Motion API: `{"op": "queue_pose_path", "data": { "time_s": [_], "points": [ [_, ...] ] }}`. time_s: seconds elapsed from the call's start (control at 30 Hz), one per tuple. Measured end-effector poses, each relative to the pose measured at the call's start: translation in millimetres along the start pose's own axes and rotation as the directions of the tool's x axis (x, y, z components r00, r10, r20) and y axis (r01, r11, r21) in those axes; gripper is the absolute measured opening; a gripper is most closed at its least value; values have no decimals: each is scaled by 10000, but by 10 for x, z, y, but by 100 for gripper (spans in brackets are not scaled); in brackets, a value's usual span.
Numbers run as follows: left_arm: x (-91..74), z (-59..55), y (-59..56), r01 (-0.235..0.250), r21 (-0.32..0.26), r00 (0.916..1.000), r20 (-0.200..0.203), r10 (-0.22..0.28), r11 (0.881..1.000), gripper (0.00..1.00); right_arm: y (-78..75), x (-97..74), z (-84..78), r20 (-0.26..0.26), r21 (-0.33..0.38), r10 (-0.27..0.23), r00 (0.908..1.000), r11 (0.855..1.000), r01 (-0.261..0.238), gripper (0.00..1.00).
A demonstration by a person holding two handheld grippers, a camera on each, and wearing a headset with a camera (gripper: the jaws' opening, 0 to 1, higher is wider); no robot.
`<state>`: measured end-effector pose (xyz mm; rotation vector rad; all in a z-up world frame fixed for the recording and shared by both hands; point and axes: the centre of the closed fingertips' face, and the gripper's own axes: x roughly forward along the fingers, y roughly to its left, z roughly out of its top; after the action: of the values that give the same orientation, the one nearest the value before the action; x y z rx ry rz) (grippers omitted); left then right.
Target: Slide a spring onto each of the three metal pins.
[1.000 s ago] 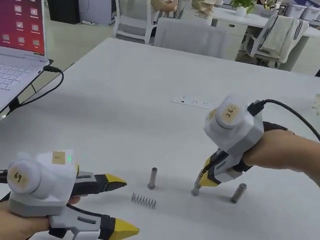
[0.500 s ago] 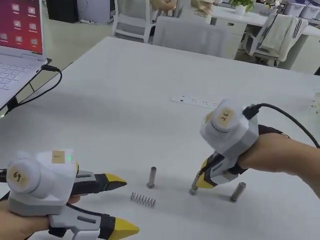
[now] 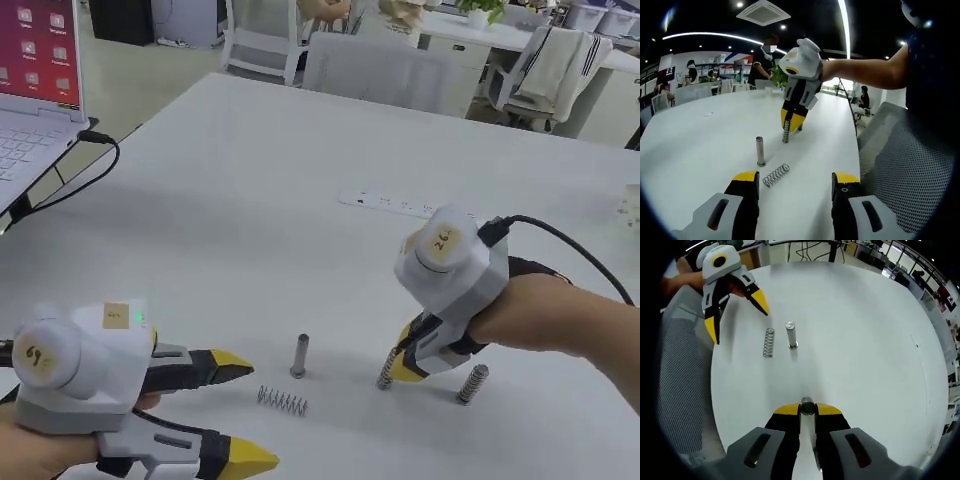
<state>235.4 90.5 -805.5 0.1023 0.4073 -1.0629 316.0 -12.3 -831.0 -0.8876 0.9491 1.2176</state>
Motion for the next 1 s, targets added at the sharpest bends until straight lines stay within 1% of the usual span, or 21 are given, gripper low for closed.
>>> {"op": "queue_pose_path", "data": {
  "time_s": [0.2, 0.23, 0.57, 0.83, 1.0],
  "points": [
    [-9, 5, 7, -39, -19, 10000, 3, 39, 10000, 53, 16, 46, -39, -136, -47, 37, 9999, 10000, -37, 8],
    [-10, 4, 7, -43, -25, 10000, 0, 43, 10000, 53, 15, 41, -24, -44, -20, 56, 10000, 10000, -56, 8],
    [-15, 2, 7, -59, -20, 10000, 12, 59, 10000, 53, 11, 32, -25, -3, 20, 55, 10000, 10000, -55, 8],
    [-38, -11, 19, -111, -37, 9999, 37, 111, 9999, 53, 17, 51, -53, -160, -122, 39, 9999, 9999, -41, 9],
    [-45, -12, 23, -130, -43, 9999, 41, 130, 9999, 53, 16, 56, -70, -141, -59, 43, 9999, 10000, -43, 11]
  ]
}}
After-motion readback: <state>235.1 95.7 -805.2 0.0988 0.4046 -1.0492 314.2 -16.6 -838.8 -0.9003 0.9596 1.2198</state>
